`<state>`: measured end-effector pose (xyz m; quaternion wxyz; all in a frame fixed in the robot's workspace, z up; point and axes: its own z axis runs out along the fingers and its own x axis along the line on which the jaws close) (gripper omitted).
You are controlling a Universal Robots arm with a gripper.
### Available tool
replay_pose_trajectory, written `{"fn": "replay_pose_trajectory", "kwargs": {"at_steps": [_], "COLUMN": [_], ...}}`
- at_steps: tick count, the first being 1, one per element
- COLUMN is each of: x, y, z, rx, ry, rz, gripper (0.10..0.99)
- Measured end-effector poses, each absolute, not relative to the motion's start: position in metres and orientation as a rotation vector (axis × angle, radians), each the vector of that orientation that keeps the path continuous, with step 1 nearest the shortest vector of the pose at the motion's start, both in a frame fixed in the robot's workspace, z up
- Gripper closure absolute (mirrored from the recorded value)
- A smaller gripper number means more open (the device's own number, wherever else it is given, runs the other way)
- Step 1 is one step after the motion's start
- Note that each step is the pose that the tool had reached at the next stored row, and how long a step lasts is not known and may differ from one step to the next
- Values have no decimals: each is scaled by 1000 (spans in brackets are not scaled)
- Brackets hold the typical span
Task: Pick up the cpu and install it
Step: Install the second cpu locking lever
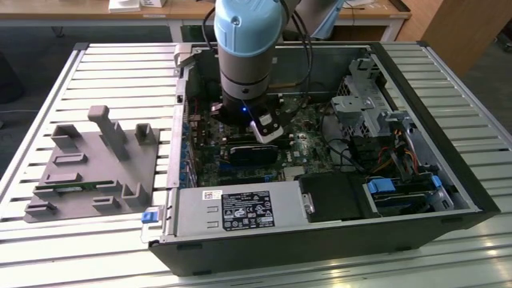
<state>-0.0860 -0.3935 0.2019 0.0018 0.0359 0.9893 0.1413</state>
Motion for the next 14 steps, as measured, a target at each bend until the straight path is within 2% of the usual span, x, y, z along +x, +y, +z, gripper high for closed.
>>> {"fn": "replay_pose_trajectory", "kwargs": {"at_steps": [7,14], "x": [-86,-86], "y": [-393,-393], "z": [218,220], "rx": [113,112], "ry": [3103,3103], "rz": [449,452], "gripper": [973,973]}}
